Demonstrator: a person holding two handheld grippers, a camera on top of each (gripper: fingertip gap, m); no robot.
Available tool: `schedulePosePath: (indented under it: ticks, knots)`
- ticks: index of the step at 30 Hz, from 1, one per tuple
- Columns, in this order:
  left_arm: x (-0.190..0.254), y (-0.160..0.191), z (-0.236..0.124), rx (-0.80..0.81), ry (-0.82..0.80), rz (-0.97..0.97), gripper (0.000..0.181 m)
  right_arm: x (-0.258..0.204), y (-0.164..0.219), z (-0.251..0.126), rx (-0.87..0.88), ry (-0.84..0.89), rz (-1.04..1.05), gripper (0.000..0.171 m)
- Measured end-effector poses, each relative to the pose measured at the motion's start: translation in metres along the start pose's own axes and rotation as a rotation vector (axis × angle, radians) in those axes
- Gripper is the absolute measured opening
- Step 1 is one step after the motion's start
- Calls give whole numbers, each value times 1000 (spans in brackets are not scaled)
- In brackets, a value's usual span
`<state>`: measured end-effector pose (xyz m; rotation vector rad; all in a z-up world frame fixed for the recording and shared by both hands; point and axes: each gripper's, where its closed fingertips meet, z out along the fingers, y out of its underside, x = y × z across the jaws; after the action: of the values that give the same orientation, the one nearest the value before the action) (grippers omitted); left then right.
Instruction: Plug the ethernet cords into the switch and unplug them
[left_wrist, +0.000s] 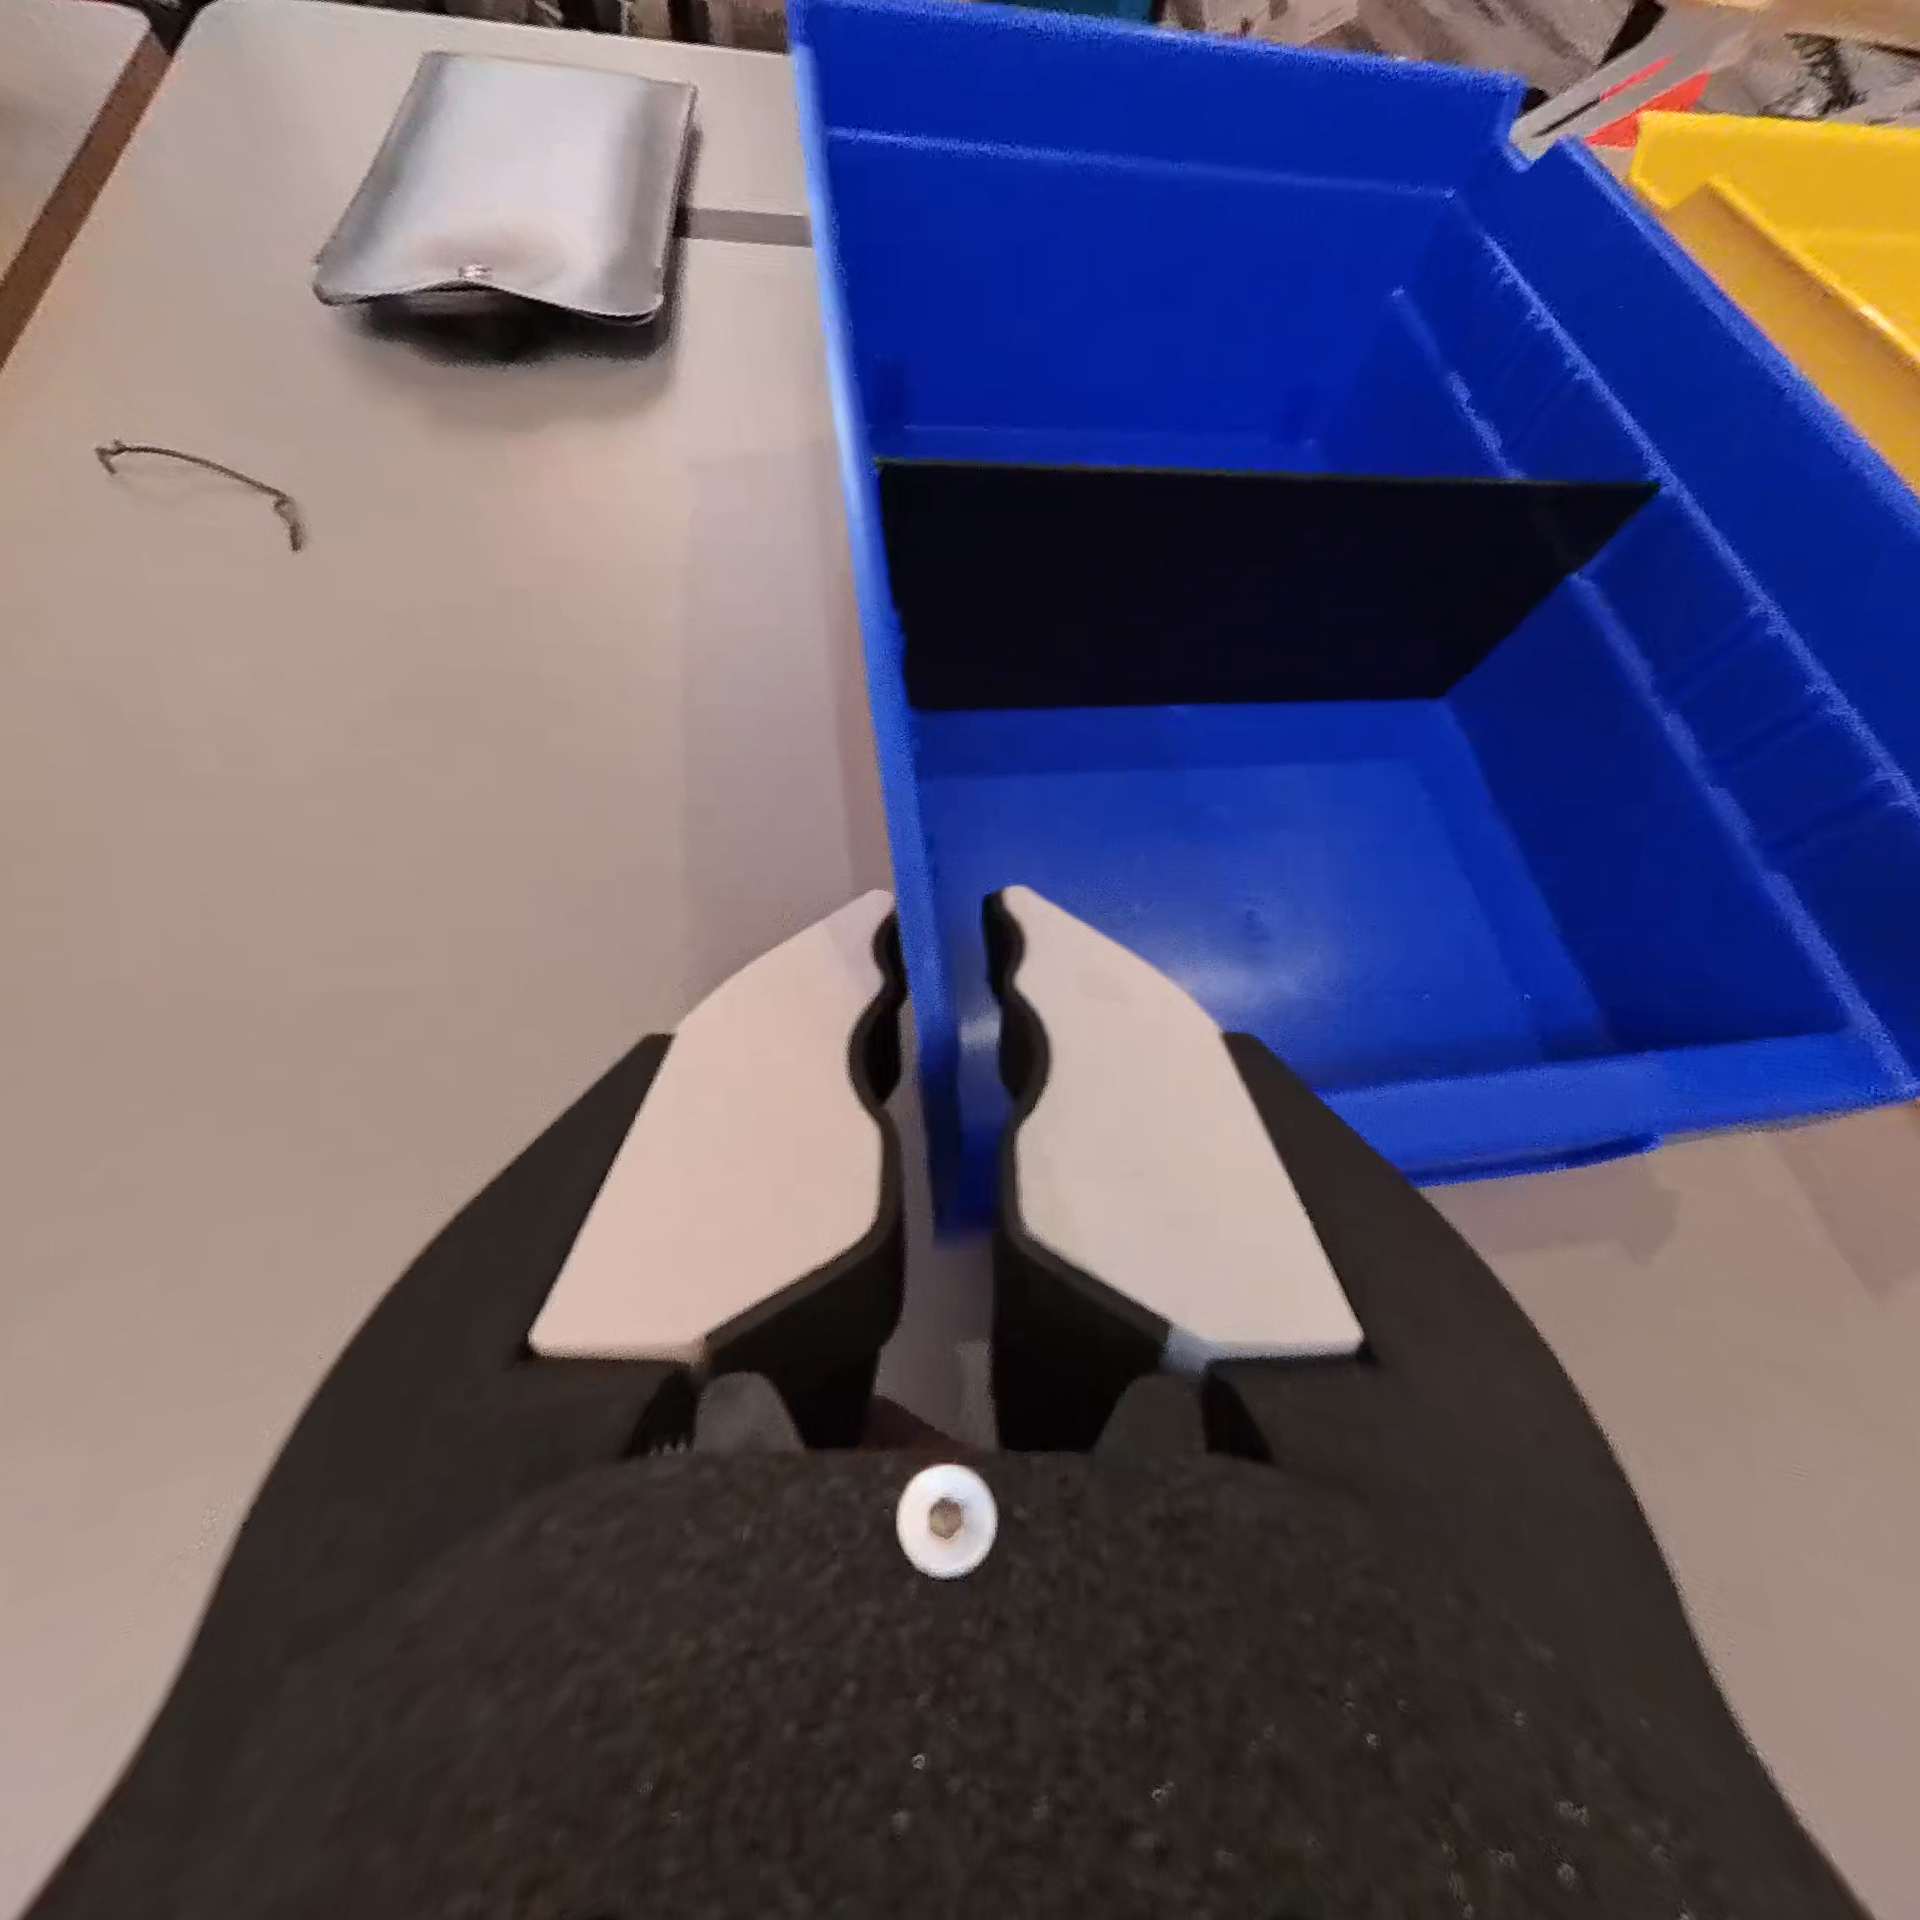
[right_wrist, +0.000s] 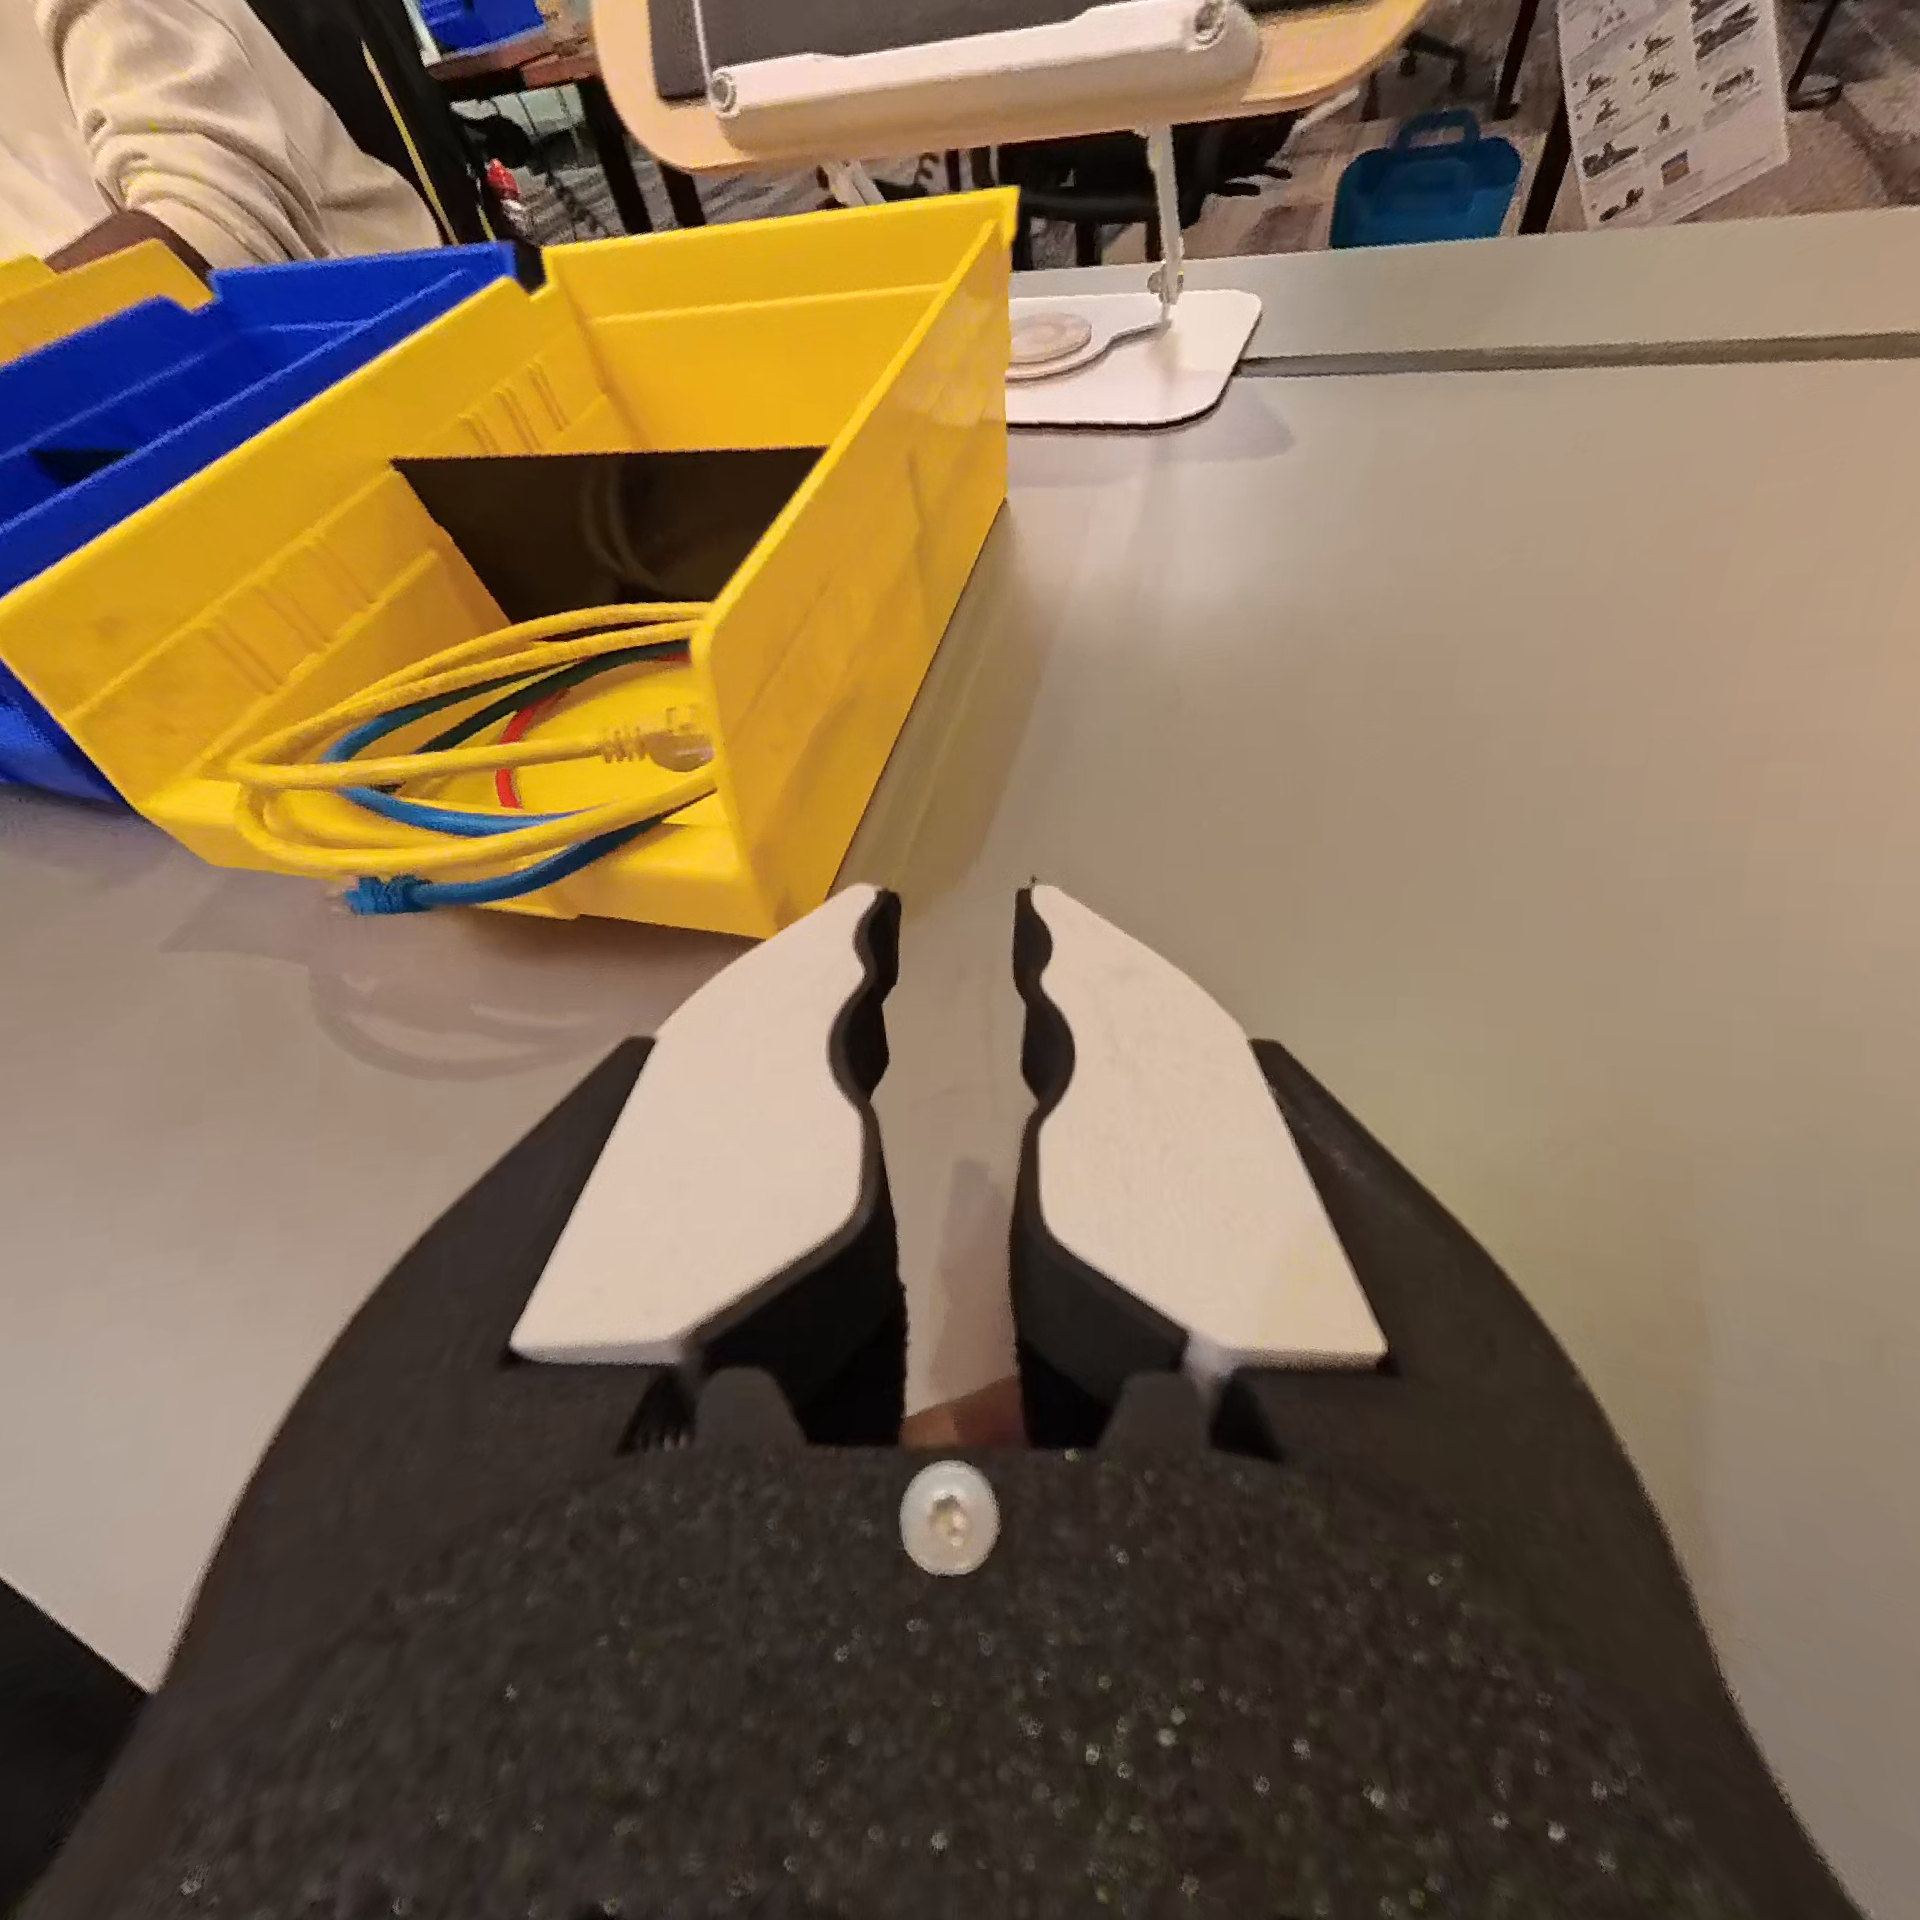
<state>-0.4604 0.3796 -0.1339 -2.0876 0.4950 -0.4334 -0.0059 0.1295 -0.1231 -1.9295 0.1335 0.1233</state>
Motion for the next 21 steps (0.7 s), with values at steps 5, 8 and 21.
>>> schedulePosePath:
  ticks: [5,8,21]
  knots:
    - [-3,5,-7,-25,-88,-9,3,-22,-5,0,32,-3,-130,21]
    - [1,10,-14,-32,-124,-12,3,-52,-15,1,98,12,-329,21]
    - [13,58,-88,-38,-202,-27,3,-290,18,43,25,-392,-405,48]
